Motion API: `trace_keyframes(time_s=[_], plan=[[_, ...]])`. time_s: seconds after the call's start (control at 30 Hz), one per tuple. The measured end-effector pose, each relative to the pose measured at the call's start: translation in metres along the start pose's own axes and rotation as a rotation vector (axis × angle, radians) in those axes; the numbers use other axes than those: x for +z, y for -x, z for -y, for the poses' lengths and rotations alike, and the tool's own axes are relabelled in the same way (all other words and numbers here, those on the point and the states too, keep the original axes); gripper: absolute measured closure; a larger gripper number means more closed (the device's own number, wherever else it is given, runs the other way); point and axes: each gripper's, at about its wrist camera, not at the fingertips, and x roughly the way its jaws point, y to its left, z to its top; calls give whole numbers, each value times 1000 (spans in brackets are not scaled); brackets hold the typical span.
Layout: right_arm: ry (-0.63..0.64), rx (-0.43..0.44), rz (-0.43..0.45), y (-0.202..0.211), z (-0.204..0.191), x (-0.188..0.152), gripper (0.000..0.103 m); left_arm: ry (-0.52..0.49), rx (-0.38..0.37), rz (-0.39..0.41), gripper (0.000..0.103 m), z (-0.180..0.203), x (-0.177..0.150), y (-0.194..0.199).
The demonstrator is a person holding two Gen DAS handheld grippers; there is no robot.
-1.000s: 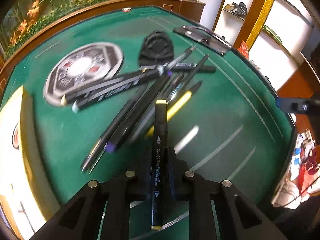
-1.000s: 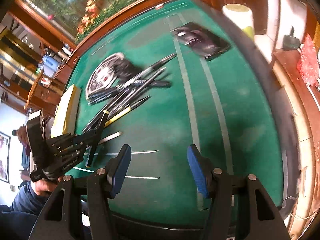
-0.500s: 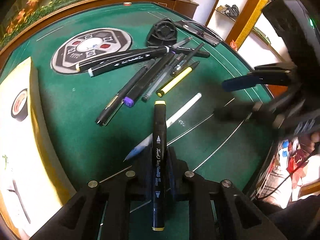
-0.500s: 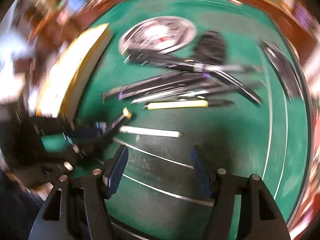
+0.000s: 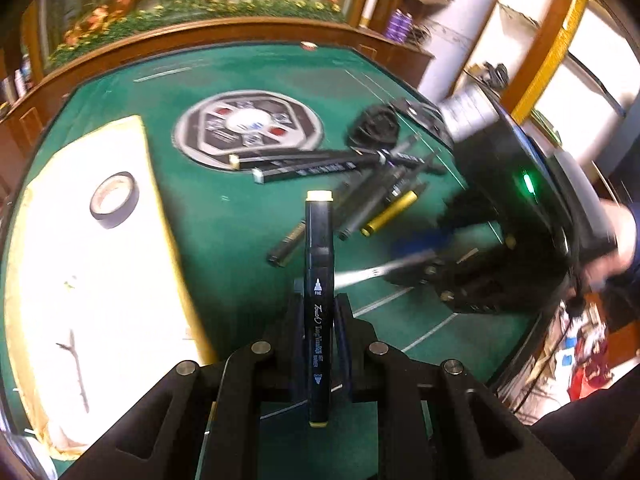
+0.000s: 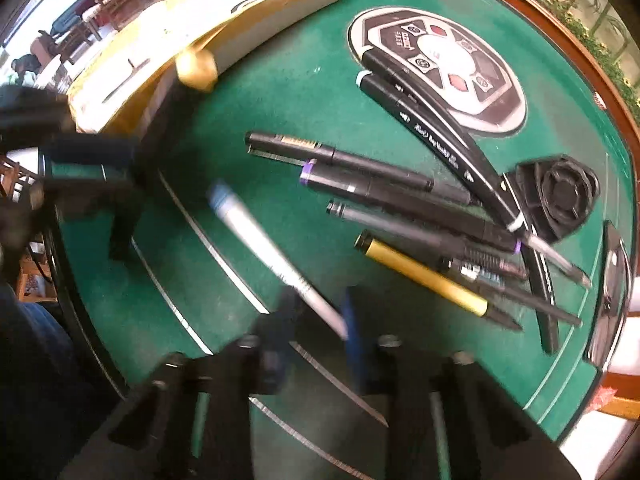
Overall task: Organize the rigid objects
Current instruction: 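Grasp the white pen with the right gripper while the left gripper holds the black marker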
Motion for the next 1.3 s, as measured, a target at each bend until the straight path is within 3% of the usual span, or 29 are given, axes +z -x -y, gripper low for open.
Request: trace_keyframes(time_s=[0.1,0.17,0.3,0.47,0.6,0.77,0.97,1.3], plan=[[-52,-56,10,3,-14,-14,95,18,22,21,88,-10,2,8],[-123,-47,23,6,-17,-21,96,40,34,35,88,-19,3,12],[-348,111,101,19,-8,-34,96,59,51,48,88,-33,4,19],[-475,219,210,47,-4,-34,96,103,21,65,87,-52,3,29],[-482,258,269,67,-16,-14,96,107,9,85,87,-59,1,41],[-450,283,323,81,-35,12,96,139,-69,125,88,-71,-1,59],[-434,282,330,81,-41,38,96,183,-126,164,88,-79,-5,70],[-342,279,326,76,-65,69,96,214,-135,205,88,-96,-7,89]])
